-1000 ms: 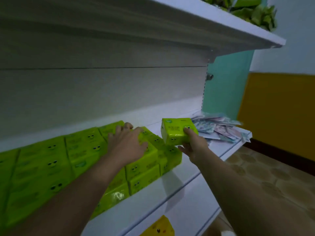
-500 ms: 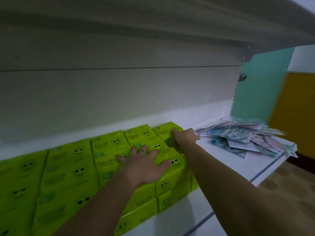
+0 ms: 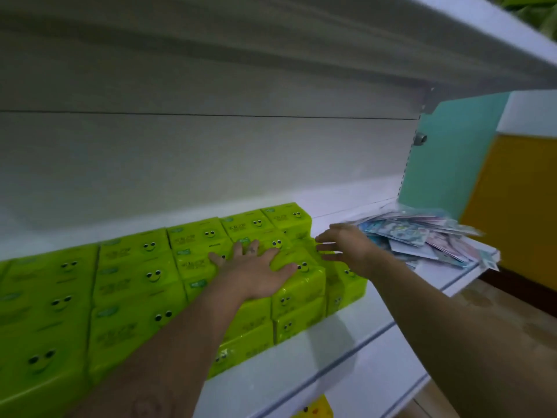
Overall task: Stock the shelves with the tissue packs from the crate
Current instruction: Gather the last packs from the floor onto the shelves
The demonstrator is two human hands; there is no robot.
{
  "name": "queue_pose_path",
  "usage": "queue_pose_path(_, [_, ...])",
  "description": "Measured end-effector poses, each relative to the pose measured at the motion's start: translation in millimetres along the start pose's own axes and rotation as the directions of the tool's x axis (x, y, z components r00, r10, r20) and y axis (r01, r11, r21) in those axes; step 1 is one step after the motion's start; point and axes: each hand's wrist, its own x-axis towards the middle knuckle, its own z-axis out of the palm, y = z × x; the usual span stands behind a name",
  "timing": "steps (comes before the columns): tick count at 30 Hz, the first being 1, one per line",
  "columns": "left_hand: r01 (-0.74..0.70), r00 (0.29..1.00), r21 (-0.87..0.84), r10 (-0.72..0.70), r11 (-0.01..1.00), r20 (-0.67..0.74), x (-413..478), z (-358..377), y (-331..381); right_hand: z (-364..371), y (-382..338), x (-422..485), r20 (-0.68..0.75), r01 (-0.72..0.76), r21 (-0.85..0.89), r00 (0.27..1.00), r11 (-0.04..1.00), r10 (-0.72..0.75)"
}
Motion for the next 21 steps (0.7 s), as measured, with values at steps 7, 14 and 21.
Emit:
queue_pose_path(7, [-0.087,0.944,0.260,0.163,0.962,-0.288,-31.5,-0.9,36.3,-41.6,22.3,-98.2,-0.104,0.045,0.086,0.994,0.995,-0.036])
queue_pose_path(14, [-0.577,0.717,0.076,0.549,0.813,-0.429,-100.8,82.9,157.0,-123.3,85.9,-177.0,-0.217,-0.025,0.068,0.975,0.997,0.040])
queue_pose_path(21, [-0.579,0.805,-0.310,0.590,0.754,-0.070,-119.8,217.6,235.8,-239.1,213.8,-249.7,-0.420,-0.295,0.122,0.850,0.948,0.318])
